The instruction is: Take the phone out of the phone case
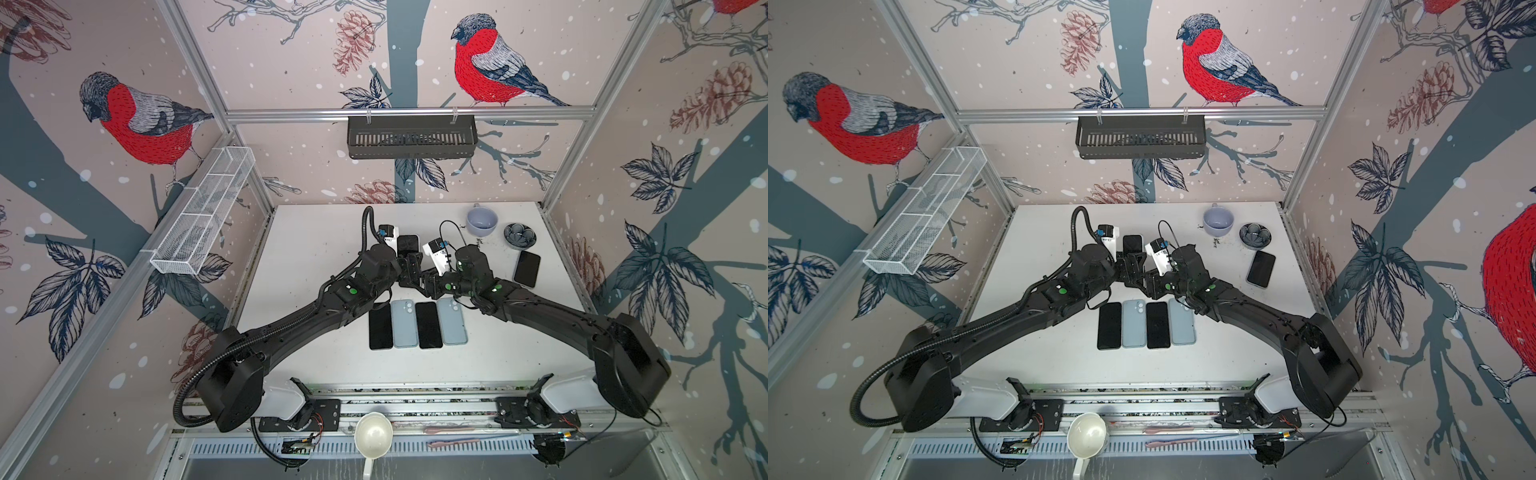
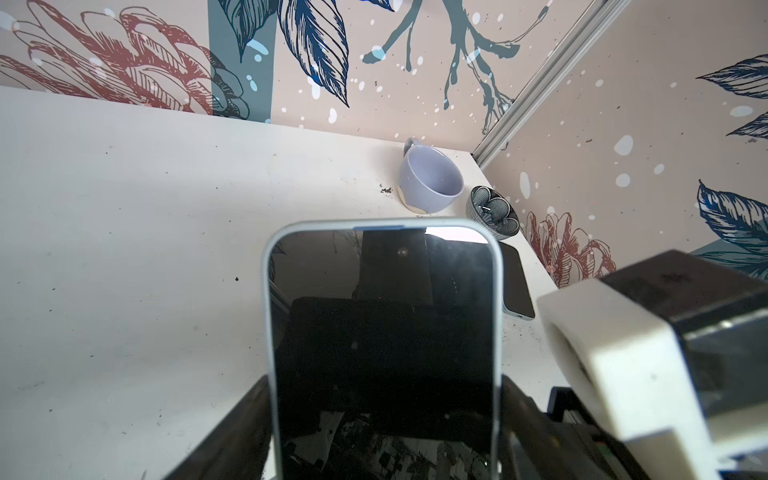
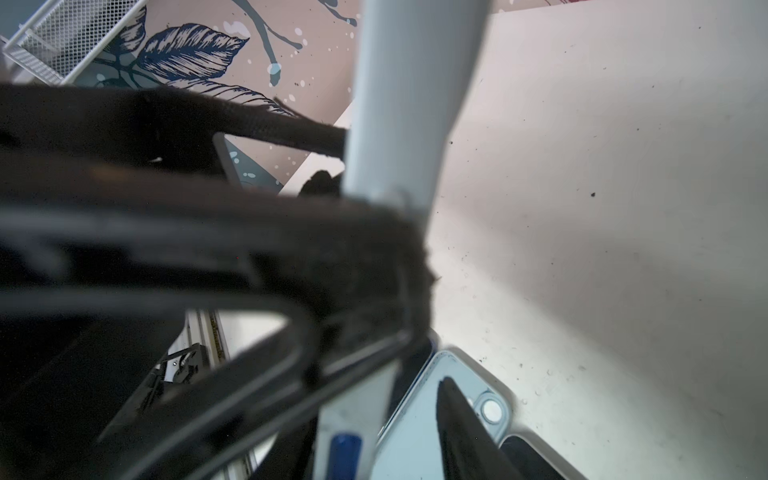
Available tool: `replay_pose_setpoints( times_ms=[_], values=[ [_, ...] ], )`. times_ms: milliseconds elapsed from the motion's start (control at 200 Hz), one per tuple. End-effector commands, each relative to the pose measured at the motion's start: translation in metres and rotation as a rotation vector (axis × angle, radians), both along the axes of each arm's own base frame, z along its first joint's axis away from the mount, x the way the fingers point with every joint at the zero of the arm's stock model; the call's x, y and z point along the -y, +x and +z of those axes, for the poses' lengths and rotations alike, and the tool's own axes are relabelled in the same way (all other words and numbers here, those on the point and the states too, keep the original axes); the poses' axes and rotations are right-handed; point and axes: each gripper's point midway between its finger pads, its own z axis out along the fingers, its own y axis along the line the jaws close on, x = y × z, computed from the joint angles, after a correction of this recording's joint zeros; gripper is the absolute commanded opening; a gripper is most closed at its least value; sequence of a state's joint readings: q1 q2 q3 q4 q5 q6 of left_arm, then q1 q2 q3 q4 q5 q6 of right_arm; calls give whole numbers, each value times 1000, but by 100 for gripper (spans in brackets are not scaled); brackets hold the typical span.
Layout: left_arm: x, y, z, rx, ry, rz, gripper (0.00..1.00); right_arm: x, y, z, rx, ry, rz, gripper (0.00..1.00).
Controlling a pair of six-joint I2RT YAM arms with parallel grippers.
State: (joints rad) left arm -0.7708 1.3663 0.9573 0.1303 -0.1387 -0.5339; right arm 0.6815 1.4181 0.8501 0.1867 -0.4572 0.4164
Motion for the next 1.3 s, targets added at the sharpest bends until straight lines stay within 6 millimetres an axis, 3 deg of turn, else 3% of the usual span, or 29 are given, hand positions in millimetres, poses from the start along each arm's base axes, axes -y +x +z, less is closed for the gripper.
replay_pose_setpoints(
  times_ms=[0, 205, 270, 325, 415, 505, 690, 881, 1116, 1296],
  values=[
    [2, 1, 30, 85, -81, 27, 45, 2, 0, 5, 7, 6, -20, 35],
    [6, -11, 33, 106, -100, 6, 45, 2, -7, 10, 9, 8, -13, 15],
    [8, -15, 34, 110, -106, -7, 49, 2, -9, 8, 5, -2, -10, 8],
    [9, -19, 36, 113, -115, -23, 59, 4, -11, 7, 10, -12, -9, 3],
    [7, -26, 40, 126, -127, -51, 86, 11, -13, 5, 24, -25, -24, 1],
    [7, -36, 43, 144, -129, -99, 99, 18, -19, 2, 40, -37, -23, 1],
    [-3, -63, 47, 193, -98, -192, 99, 49, -22, -4, 110, -105, -82, 0],
    [-14, -93, 35, 182, -28, -297, 99, 83, -29, 2, 204, -88, -122, 1],
    [-29, -128, 20, 188, 3, -407, 99, 88, -63, 27, 462, 59, -43, 0],
    [-28, -155, 29, 262, -43, -524, 98, 96, -85, 41, 628, 133, -17, 0]
  ],
)
